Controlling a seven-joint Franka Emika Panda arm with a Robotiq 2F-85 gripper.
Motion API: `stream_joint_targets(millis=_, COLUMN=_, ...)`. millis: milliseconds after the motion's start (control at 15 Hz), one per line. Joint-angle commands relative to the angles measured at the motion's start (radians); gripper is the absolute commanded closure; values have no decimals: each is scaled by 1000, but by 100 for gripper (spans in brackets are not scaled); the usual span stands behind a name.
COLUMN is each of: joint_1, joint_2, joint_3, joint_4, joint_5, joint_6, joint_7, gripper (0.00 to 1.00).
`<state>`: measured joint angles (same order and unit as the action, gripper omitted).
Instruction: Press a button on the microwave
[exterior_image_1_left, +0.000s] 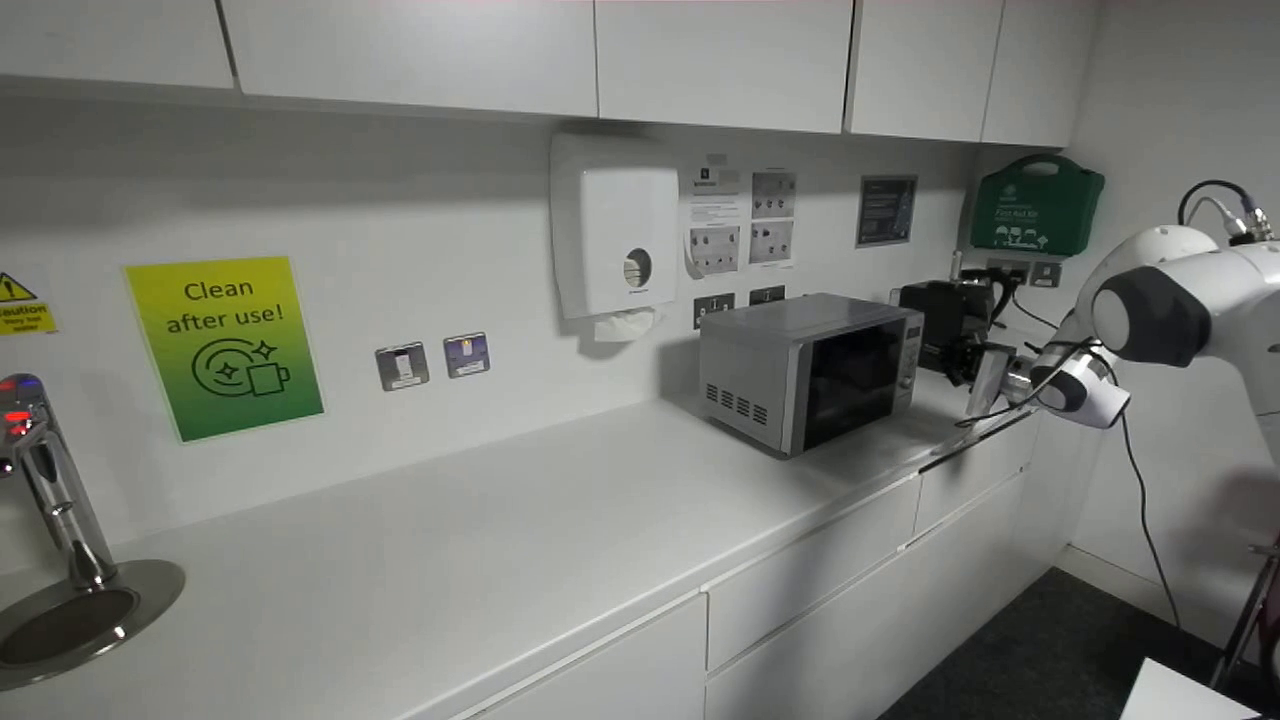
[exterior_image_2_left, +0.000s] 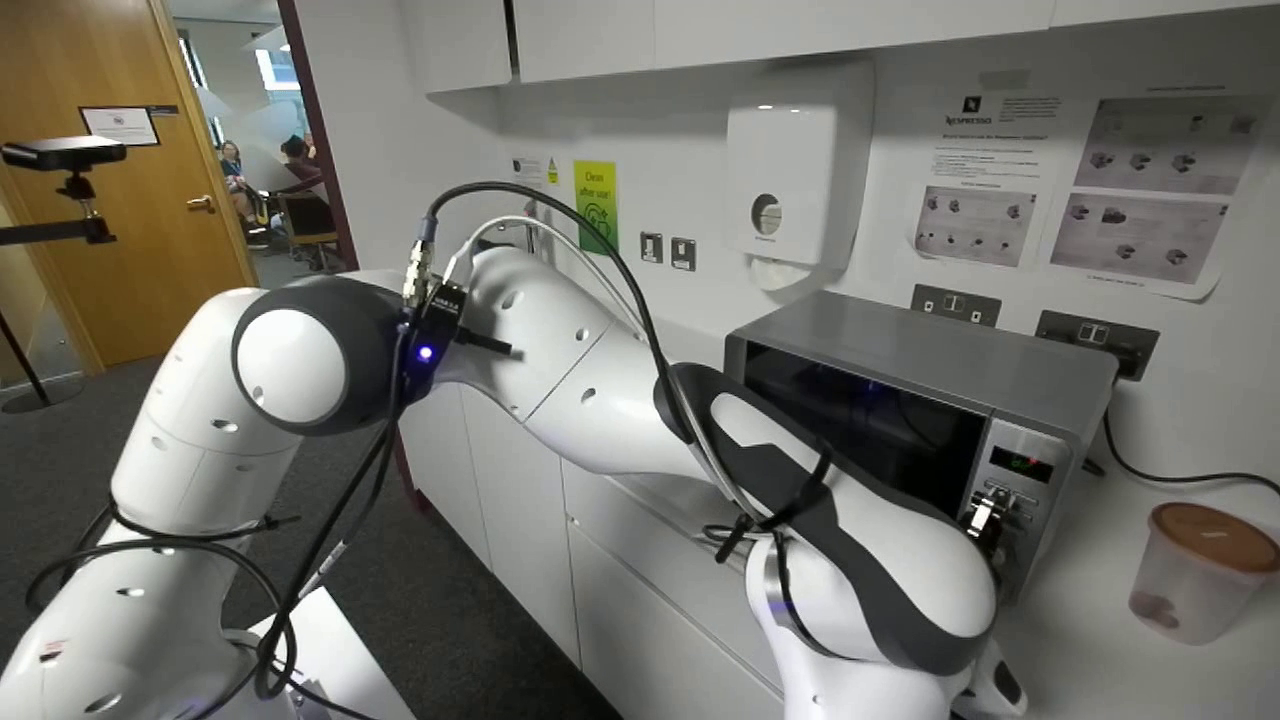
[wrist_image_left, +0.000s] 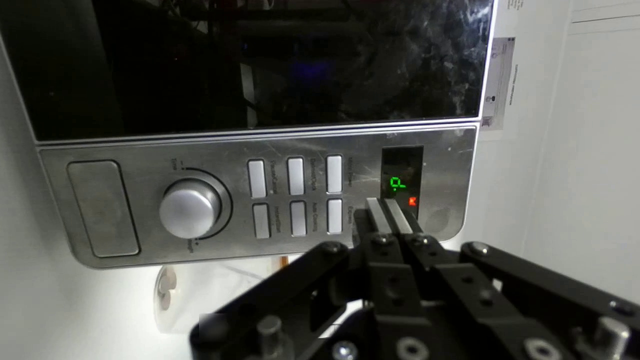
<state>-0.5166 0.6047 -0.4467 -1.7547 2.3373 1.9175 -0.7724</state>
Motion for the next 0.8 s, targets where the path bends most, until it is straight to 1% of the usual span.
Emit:
stream_joint_targets(millis=0, joint_1=7, joint_2=-4, joint_3=0, joint_4=34, joint_5=-10, joint_6=51, joint_7=0, gripper=100)
stream_joint_targets(millis=333, joint_1=12, joint_2=5, joint_3=3, joint_4=45, joint_5=-19, joint_6=92, joint_7=1, gripper=100)
stream_joint_targets(millis=733, joint_1=18, joint_2=3, joint_3=7, joint_4=38, joint_5=-36, joint_6=91, joint_7=0, gripper=100)
